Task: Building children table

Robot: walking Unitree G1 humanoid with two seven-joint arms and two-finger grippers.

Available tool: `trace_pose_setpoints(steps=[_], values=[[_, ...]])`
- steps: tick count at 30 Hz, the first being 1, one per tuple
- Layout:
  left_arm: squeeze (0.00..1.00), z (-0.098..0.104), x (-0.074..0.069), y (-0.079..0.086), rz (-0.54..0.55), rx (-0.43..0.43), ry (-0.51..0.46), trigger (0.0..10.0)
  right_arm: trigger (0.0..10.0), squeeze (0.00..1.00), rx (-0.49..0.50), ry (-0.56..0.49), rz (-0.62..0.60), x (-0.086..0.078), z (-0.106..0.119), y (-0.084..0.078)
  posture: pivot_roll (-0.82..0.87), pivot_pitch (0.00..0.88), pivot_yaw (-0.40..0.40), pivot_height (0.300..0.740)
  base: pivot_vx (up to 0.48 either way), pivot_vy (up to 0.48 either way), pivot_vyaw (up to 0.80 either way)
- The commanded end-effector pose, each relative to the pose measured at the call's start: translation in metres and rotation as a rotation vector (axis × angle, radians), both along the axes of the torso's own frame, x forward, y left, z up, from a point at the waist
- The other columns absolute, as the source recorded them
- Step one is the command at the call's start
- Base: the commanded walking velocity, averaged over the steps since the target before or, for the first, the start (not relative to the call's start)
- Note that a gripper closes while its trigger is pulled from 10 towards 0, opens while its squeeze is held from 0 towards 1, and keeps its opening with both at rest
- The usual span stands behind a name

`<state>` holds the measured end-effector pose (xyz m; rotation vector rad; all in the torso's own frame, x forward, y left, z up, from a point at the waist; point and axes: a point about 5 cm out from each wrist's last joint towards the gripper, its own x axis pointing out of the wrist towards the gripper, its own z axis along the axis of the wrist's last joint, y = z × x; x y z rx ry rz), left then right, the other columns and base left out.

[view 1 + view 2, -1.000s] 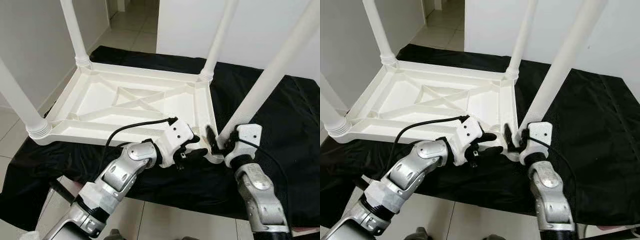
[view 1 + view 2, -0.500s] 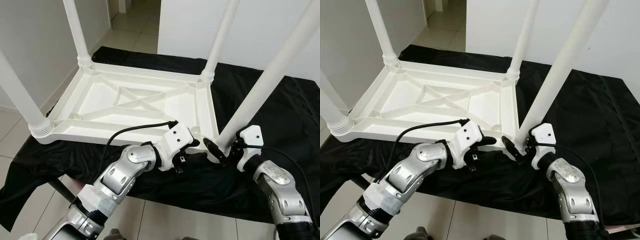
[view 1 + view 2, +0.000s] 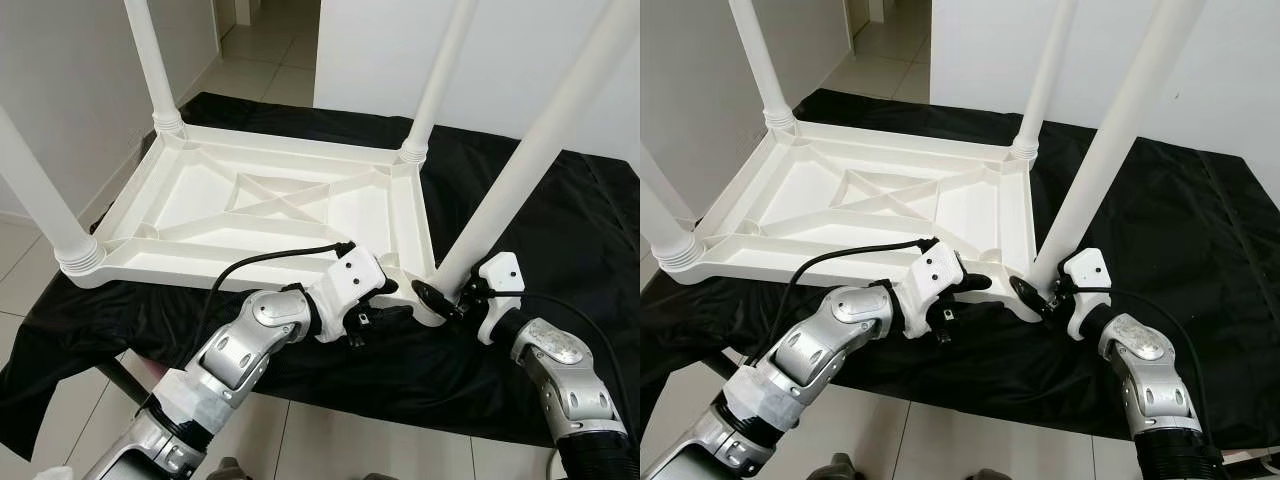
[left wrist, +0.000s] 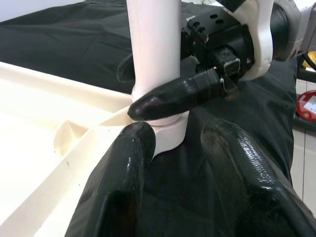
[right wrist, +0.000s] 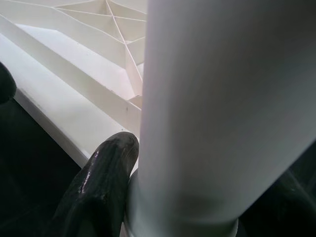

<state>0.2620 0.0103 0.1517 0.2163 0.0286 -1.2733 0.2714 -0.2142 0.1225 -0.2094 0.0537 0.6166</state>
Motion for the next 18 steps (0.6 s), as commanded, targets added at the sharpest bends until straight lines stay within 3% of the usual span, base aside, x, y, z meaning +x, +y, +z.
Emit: trace_pose_setpoints(steps=[1,4,5,14,16,18], values=[[0.0,-0.002,-0.006,-0.002,-0.073,0.016,0.011,10.0,0.0,0.0,0.01,0.021,0.017,-0.001,-0.003,-0.002,0.06,0.0,-0.053,0.74,0.0,0.0,0.0],[0.0,-0.002,-0.006,-0.002,-0.074,0.018,0.008,10.0,0.0,0.0,0.018,0.02,0.016,-0.001,-0.003,-0.003,0.06,0.0,-0.053,0.74,0.0,0.0,0.0],[0.0,-0.002,-0.005,-0.002,-0.073,0.019,0.005,10.0,10.0,0.0,0.074,0.038,-0.002,-0.003,-0.005,-0.001,0.05,0.0,-0.052,0.74,0.0,0.0,0.0],[0.0,-0.003,-0.006,-0.002,-0.077,0.02,0.008,10.0,10.0,0.0,0.138,0.035,-0.067,-0.004,-0.006,0.01,0.05,0.0,-0.052,0.74,0.0,0.0,0.0],[0.0,-0.003,-0.006,-0.002,-0.076,0.021,0.008,10.0,10.0,0.0,0.172,0.019,-0.207,-0.001,-0.003,0.021,0.05,0.0,-0.056,0.74,0.0,0.0,0.0],[0.0,-0.003,-0.006,-0.002,-0.076,0.021,0.008,10.0,10.0,0.0,0.172,0.019,-0.207,-0.001,-0.003,0.021,0.05,0.0,-0.056,0.74,0.0,0.0,0.0]])
